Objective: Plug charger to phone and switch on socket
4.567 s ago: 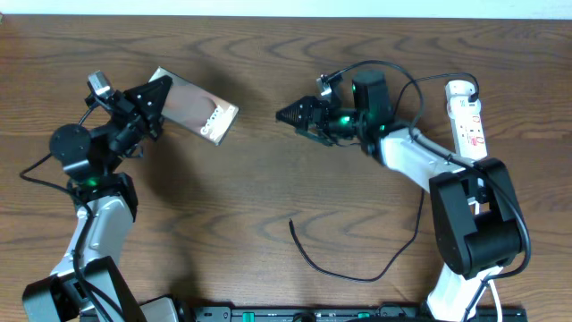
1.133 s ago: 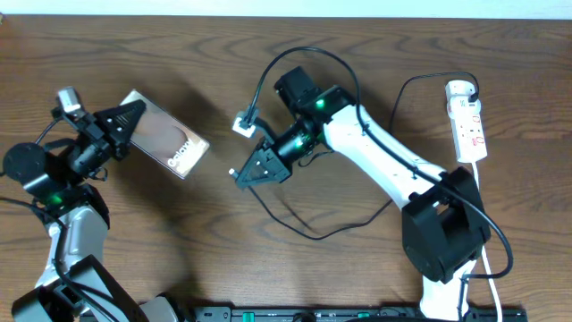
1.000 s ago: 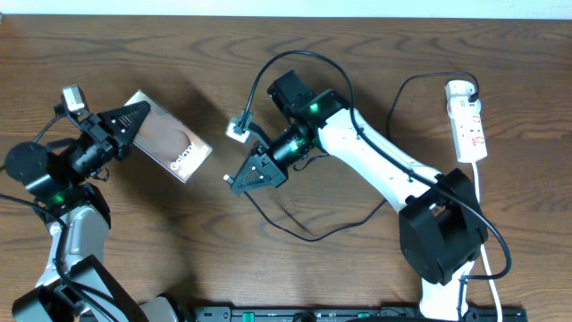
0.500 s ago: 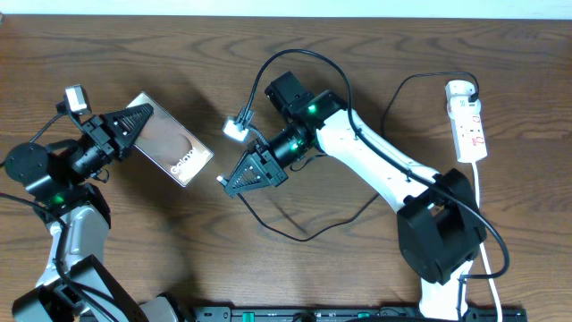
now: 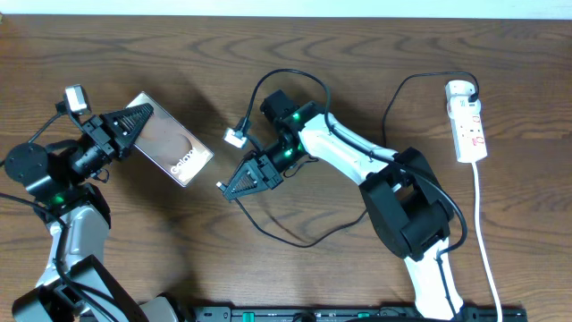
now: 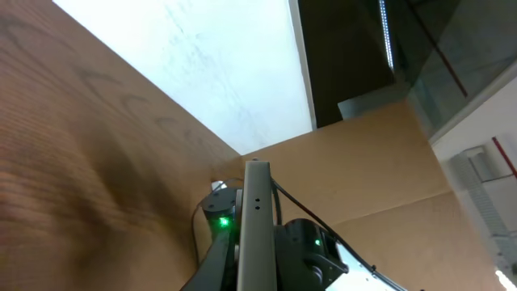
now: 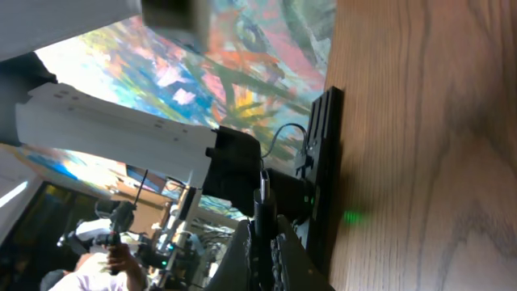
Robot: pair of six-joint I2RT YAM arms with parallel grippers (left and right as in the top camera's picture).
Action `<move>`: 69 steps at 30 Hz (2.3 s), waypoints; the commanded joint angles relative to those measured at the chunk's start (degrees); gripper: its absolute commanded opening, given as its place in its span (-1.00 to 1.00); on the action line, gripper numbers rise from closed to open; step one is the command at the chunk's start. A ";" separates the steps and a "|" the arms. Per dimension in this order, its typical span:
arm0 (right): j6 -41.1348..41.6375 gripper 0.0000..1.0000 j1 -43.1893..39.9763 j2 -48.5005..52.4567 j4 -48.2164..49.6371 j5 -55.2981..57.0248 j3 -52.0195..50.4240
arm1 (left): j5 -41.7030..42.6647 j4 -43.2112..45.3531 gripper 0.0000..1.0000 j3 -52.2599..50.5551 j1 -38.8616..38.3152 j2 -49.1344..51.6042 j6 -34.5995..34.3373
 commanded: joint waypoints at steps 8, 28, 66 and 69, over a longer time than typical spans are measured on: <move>0.76 -0.98 0.61 -0.63 1.44 -2.67 0.52 | 1.36 0.55 -0.86 0.92 -0.13 -0.72 4.39; 6.56 -0.98 2.14 -1.73 4.63 -2.67 3.04 | 0.70 0.55 -0.86 0.92 -3.02 -0.72 6.82; 7.02 -0.98 0.55 -2.47 6.80 -2.64 3.04 | 2.03 0.31 -0.86 0.92 -3.02 -0.70 7.41; 7.02 -0.98 0.55 -2.82 6.80 -2.67 3.08 | 3.10 0.31 -0.86 0.90 -3.02 -0.70 8.37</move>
